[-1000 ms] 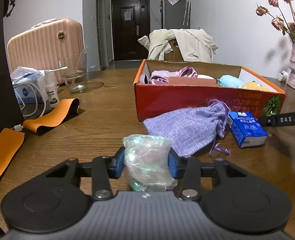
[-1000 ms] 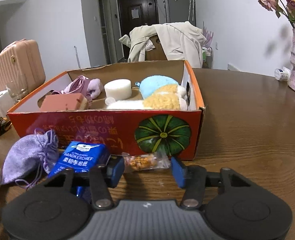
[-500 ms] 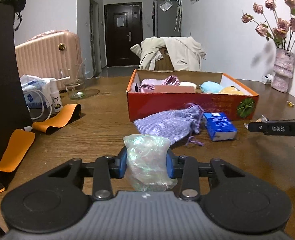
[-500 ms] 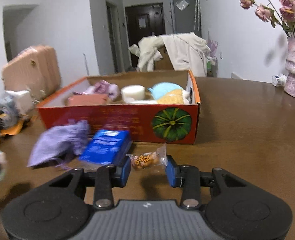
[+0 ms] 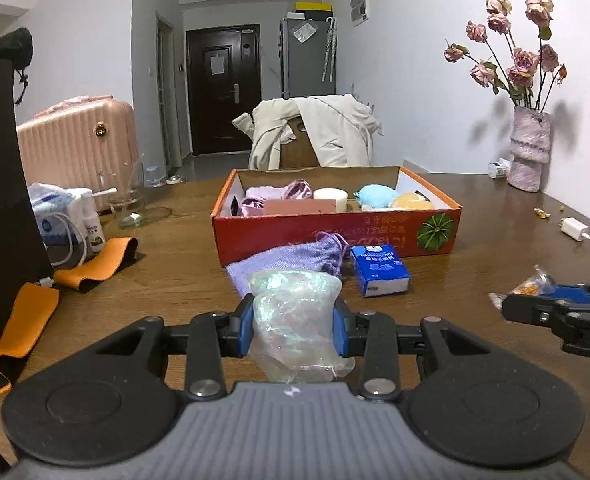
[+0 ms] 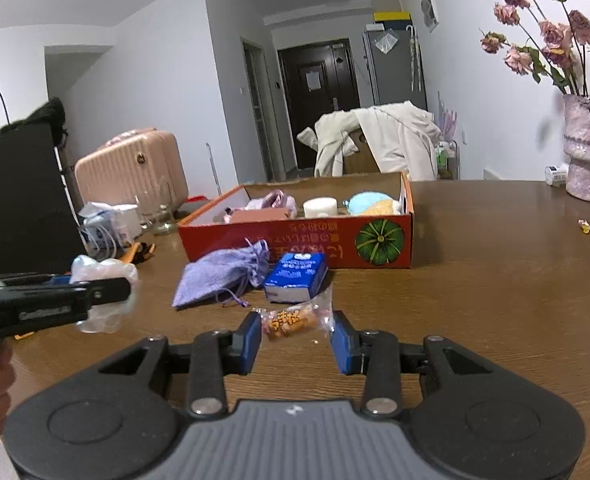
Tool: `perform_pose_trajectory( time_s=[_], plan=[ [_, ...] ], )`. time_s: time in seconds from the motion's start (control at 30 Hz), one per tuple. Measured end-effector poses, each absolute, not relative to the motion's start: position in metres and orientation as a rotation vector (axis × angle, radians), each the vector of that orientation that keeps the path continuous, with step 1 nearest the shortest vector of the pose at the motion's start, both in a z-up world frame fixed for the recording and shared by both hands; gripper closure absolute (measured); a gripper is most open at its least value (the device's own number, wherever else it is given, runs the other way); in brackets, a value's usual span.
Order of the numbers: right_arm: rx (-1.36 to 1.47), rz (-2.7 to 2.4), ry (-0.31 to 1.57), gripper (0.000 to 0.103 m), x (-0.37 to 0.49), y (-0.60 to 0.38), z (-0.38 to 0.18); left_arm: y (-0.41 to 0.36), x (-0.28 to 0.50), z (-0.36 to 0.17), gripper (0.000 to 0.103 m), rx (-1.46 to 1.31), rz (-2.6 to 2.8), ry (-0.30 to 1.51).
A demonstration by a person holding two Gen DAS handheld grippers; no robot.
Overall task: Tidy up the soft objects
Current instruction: 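Carry the plastic bag and snack packet with both grippers over the box, then open both grippers to drop the bag and packet into the box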
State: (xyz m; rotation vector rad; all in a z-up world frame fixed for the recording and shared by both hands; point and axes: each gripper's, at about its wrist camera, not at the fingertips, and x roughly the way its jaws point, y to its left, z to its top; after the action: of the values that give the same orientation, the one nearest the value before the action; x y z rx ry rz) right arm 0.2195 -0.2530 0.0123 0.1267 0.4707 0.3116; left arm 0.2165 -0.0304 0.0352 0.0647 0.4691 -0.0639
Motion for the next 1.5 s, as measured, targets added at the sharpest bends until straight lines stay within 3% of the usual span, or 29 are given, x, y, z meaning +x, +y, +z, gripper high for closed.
perform_pose_trajectory(
  time_s=[0.4, 0.63, 0.93, 1.1, 1.13, 1.17, 1.33, 1.5],
  plan=[
    [0.084, 0.359, 0.454, 0.066, 0.258, -0.254, 0.03, -0.04, 0.289, 0.061, 0.065, 0.022, -0.147, 0.424],
    [0.084, 0.364, 0.455, 0.066, 0.36, -0.261, 0.05, -0.064, 0.404, 0.076, 0.064, 0.05, -0.184, 0.479],
    [0.096, 0.345, 0.563, 0.065, 0.491, -0.246, 0.031, -0.075, 0.533, 0.049, 0.063, 0.03, -0.171, 0.641],
    [0.087, 0.341, 0.595, 0.064, 0.535, -0.233, 0.015, -0.072, 0.566, 0.029, 0.048, 0.029, -0.174, 0.686],
    [0.093, 0.339, 0.598, 0.061, 0.54, -0.231, 0.013, -0.071, 0.568, 0.027, 0.038, 0.026, -0.18, 0.686],
    [0.102, 0.339, 0.597, 0.051, 0.543, -0.23, 0.01, -0.069, 0.569, 0.026, 0.031, 0.023, -0.182, 0.681],
    [0.099, 0.322, 0.583, 0.042, 0.546, -0.23, 0.002, -0.063, 0.565, 0.025, 0.025, 0.016, -0.197, 0.636],
    [0.104, 0.298, 0.52, 0.04, 0.529, -0.242, 0.024, -0.057, 0.549, 0.045, 0.022, -0.003, -0.193, 0.58]
  ],
)
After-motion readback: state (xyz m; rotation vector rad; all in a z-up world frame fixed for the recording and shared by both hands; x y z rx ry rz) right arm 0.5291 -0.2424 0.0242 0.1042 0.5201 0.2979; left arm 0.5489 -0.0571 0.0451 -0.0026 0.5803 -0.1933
